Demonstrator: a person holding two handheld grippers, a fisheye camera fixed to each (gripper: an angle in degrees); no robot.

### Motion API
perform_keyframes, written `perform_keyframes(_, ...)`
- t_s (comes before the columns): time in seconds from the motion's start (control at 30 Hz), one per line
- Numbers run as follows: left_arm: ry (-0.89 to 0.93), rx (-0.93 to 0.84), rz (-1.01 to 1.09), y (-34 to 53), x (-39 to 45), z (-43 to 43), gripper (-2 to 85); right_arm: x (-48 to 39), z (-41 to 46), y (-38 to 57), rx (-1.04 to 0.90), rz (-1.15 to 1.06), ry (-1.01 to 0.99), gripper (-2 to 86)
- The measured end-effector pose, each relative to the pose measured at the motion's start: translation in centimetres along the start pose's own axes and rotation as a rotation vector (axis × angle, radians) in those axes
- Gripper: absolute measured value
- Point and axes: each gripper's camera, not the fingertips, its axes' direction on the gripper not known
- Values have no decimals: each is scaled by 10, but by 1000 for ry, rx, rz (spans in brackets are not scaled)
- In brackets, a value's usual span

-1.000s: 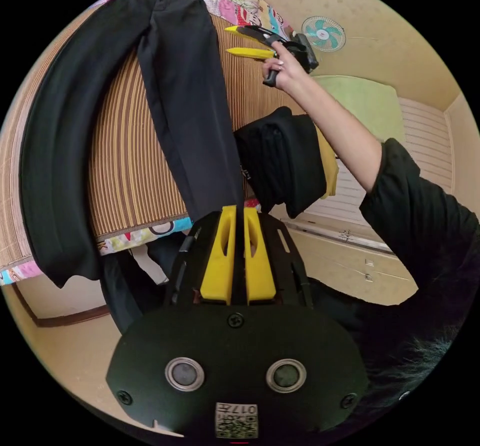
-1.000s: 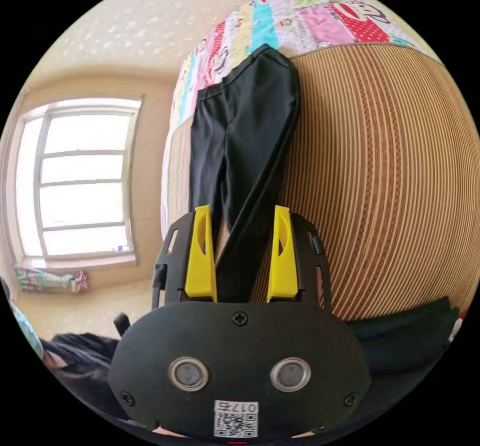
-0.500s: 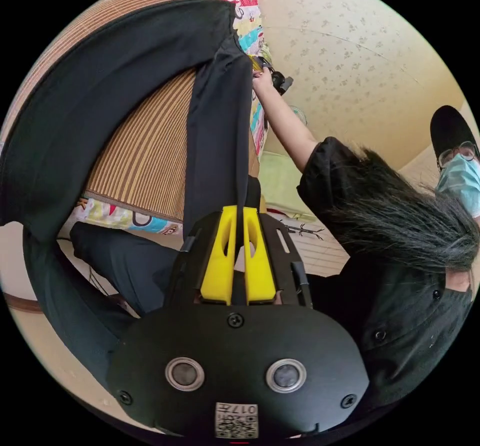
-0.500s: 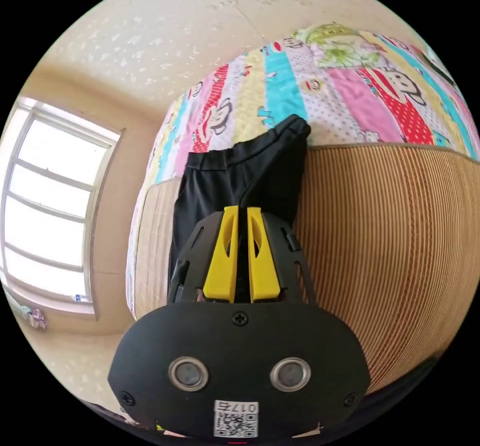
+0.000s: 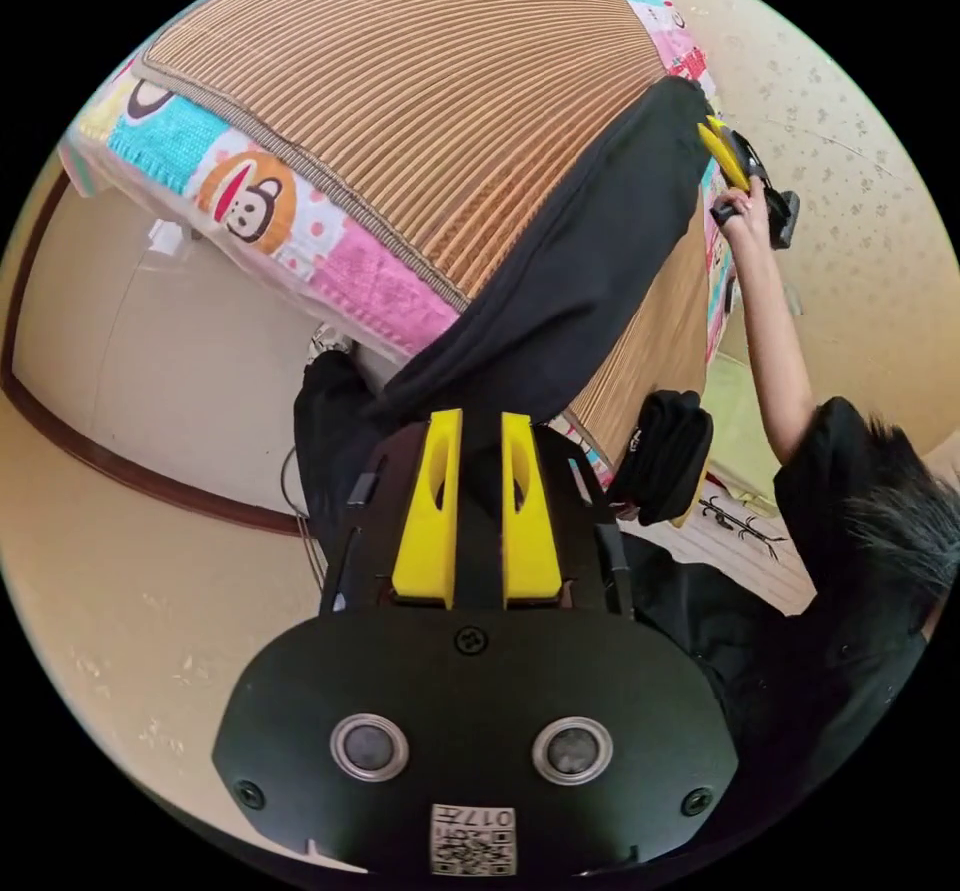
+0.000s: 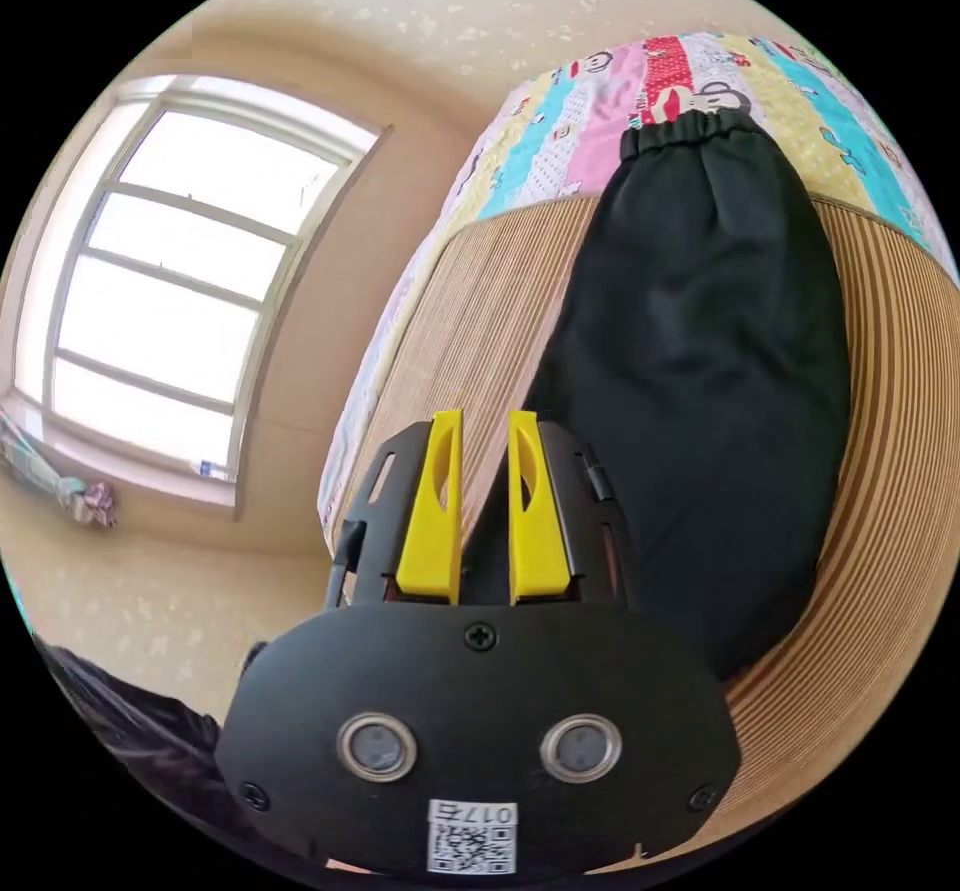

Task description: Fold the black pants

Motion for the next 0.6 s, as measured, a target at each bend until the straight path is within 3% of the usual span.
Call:
perform_keyframes(0.17, -82, 25, 157, -35, 29, -23, 84, 1, -14, 152, -131, 74, 120, 89)
perform_keyframes(0.33, -141, -60, 339, -93, 63, -8, 95, 14, 6, 275, -176, 338, -74, 98)
perform_keyframes(0.43, -187, -194, 403, -106, 71, 12, 77, 0, 22, 296, -167, 368, -144, 76)
perform_keyframes(0.53, -257, -239, 466, -96, 75, 13, 40, -12, 41, 306, -274, 358, -76, 48)
perform_keyframes(0.6, -204, -240, 477, -88, 74, 4, 30, -16, 34, 316, -246, 370, -74, 36)
